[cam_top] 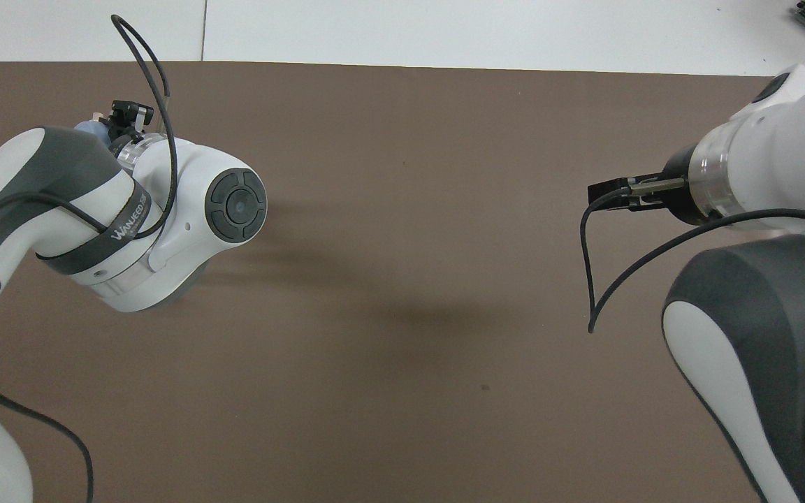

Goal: Hang cup on cup holder
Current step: 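Hang the cup on a rack hook with the left gripper while the right gripper withdraws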

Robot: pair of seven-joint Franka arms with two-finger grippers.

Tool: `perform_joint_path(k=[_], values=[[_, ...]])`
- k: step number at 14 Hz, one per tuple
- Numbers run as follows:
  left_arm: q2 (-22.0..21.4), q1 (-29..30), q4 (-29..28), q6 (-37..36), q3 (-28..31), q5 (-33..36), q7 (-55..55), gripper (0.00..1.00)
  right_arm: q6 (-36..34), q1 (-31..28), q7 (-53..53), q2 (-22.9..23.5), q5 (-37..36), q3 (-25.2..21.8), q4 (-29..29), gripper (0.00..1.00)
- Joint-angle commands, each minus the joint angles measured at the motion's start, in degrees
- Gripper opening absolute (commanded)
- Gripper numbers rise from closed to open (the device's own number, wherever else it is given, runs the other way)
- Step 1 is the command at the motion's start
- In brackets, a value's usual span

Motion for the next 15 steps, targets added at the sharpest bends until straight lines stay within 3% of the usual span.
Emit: perform_joint_path(k=[1, 8, 15], values=[[-0.75, 0.35, -0.72, 1.01, -0.03, 2.61, -0.53, 0.0, 2.31, -0.7, -0.98, -2.55, 0.16, 0.2, -3.9, 1.0], [-0.75, 0.61, -0.8, 3.11, -0.03, 4.63, -0.53, 0.0, 1.88, -1.05, -0.54, -2.55, 0.16, 0.11, -3.72, 1.0], [-1.01, 4.57, -3.53, 9.01, -0.03, 4.72, -0.71, 0.0, 1.35, -1.31, -0.63, -2.55, 0.16, 0.11, -3.72, 1.0]])
